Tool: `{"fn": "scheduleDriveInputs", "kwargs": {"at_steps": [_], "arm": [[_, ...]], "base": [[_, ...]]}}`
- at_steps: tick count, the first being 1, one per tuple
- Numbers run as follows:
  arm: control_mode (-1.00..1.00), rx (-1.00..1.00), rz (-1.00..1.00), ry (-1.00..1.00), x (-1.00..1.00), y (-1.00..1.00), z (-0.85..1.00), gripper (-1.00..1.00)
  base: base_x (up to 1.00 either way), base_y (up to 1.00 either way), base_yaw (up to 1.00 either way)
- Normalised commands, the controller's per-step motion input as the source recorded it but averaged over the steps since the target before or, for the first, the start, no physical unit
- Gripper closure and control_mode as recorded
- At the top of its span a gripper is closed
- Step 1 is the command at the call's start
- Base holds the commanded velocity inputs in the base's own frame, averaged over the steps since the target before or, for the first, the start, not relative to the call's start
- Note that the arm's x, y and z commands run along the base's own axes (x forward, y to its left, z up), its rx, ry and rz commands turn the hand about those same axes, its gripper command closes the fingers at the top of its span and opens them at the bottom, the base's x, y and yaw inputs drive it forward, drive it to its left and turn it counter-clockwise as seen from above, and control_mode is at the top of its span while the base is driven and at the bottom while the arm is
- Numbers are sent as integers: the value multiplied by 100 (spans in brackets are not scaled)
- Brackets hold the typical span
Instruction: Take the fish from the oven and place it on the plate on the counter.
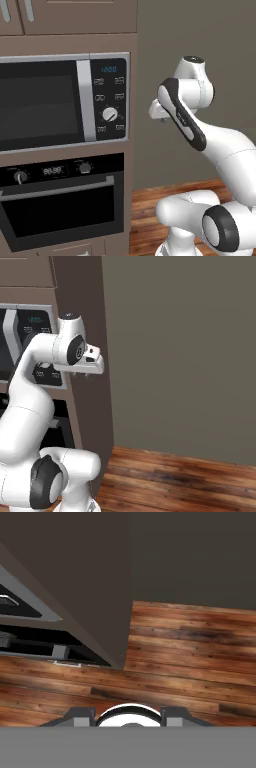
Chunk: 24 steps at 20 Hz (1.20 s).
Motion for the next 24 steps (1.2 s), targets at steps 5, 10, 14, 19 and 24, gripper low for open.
{"fn": "scheduleDriveInputs", "kwargs": {"at_steps": [5,10,14,19,24], "arm": [[-100,-13,6,-8,-26,59,-1,-100],[-100,-28,19,0,-50,100,-16,-100],[-100,-11,21,-6,-22,100,-67,-100],[-100,-4,23,0,-2,100,-67,-100],[-100,-36,28,0,0,100,-99,-100]], "base": [[0,0,0],[0,0,0],[0,0,0],[0,0,0],[0,0,0]]}}
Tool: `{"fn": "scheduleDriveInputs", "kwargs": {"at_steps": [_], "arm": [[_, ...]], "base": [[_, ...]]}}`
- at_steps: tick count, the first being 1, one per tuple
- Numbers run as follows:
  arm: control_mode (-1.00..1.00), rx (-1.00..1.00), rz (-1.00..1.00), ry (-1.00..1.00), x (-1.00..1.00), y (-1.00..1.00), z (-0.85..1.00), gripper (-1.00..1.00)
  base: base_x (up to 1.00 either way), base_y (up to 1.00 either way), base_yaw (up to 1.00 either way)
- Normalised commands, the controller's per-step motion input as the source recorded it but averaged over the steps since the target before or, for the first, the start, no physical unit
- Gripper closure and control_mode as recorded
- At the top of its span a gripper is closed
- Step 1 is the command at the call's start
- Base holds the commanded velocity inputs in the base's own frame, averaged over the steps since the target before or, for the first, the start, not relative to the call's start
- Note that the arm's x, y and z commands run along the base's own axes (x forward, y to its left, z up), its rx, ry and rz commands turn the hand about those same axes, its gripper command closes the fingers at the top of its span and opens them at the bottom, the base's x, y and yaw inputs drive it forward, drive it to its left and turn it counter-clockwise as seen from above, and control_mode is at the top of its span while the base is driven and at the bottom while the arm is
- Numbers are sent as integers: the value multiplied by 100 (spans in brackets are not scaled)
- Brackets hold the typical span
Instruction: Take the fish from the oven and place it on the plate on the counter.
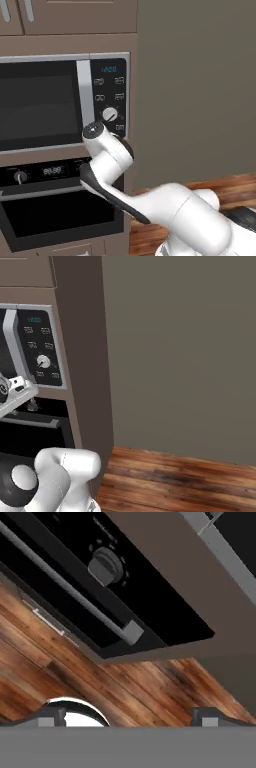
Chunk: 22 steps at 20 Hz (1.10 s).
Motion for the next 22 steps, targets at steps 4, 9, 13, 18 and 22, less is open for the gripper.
{"fn": "scheduleDriveInputs", "kwargs": {"at_steps": [4,9,13,18,22], "arm": [[-100,-46,31,0,0,100,-99,-100],[-100,-48,26,0,1,100,-100,-100],[-100,-38,21,0,40,100,-73,-100],[-100,-31,13,-5,15,98,-7,-100],[-100,-18,6,-26,-12,71,30,-100]], "base": [[0,0,0],[0,0,0],[0,0,0],[0,0,0],[0,0,0]]}}
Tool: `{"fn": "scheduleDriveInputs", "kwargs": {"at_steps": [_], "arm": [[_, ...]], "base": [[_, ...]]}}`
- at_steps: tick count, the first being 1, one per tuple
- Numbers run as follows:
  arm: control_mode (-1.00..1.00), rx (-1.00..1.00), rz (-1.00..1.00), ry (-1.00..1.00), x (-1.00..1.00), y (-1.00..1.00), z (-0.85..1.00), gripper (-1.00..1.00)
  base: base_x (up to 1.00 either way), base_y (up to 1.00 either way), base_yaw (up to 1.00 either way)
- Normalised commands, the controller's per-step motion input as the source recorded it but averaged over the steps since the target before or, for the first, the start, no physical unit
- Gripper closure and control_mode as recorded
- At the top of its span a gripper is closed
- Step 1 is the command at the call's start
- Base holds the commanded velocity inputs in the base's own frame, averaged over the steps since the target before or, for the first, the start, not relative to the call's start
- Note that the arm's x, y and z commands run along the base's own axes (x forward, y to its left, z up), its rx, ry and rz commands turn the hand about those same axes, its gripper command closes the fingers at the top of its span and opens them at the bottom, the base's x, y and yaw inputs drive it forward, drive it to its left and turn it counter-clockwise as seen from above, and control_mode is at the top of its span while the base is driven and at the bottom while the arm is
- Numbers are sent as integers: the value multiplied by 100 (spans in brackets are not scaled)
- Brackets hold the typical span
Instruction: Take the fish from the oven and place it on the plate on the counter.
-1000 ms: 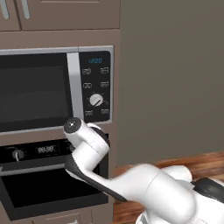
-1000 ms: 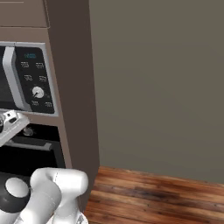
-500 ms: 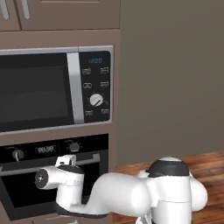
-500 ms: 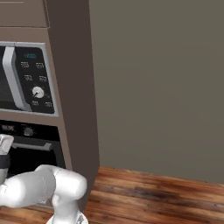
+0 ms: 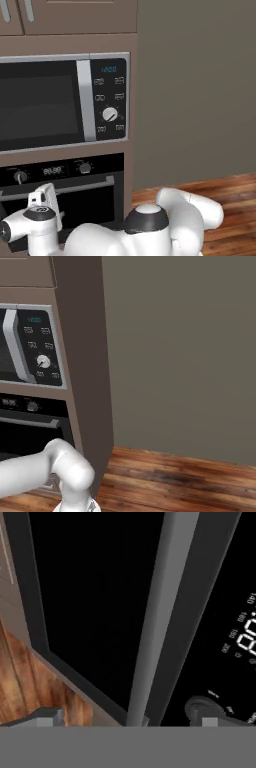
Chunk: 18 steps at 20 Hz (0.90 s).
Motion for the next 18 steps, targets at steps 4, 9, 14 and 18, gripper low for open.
{"fn": "scheduleDriveInputs", "kwargs": {"at_steps": [4,9,14,18], "arm": [[-100,-7,22,-17,28,18,-1,-100],[-100,0,43,-7,83,0,-12,-100],[-100,1,36,-2,12,-5,0,-100],[-100,0,4,0,-17,-31,-45,-100]], "base": [[0,0,0],[0,0,0],[0,0,0],[0,0,0]]}}
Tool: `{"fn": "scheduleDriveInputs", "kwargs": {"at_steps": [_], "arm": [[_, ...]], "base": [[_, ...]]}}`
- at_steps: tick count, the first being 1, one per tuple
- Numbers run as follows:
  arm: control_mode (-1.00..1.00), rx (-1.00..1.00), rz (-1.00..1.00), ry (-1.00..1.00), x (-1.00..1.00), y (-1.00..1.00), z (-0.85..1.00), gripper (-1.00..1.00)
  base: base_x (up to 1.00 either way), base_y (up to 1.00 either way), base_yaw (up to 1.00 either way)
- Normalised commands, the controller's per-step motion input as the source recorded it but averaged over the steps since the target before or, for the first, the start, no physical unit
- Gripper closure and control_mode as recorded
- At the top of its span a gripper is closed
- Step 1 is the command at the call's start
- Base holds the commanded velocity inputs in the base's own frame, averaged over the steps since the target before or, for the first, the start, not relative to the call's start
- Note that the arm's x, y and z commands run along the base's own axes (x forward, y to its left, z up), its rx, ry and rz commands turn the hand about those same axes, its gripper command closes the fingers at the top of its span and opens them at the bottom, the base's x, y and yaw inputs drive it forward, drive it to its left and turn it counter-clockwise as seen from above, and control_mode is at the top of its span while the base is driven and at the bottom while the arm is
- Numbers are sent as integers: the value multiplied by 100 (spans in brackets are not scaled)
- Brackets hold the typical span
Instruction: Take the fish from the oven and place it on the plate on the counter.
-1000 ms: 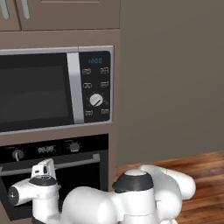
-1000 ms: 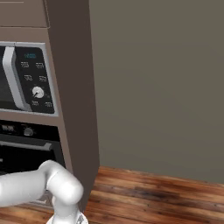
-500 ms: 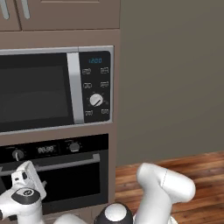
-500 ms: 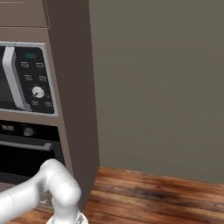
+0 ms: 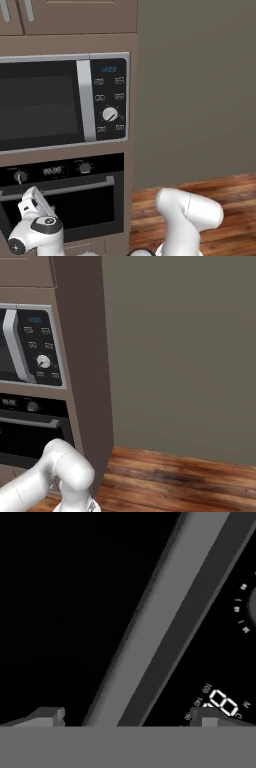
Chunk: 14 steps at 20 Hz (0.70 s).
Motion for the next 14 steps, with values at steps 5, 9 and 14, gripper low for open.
{"fn": "scheduleDriveInputs", "kwargs": {"at_steps": [5,9,14], "arm": [[-100,4,0,-1,0,-26,-32,-100],[-100,8,0,-1,18,-22,-1,-100],[-100,9,0,0,42,-1,0,-100]], "base": [[0,0,0],[0,0,0],[0,0,0]]}}
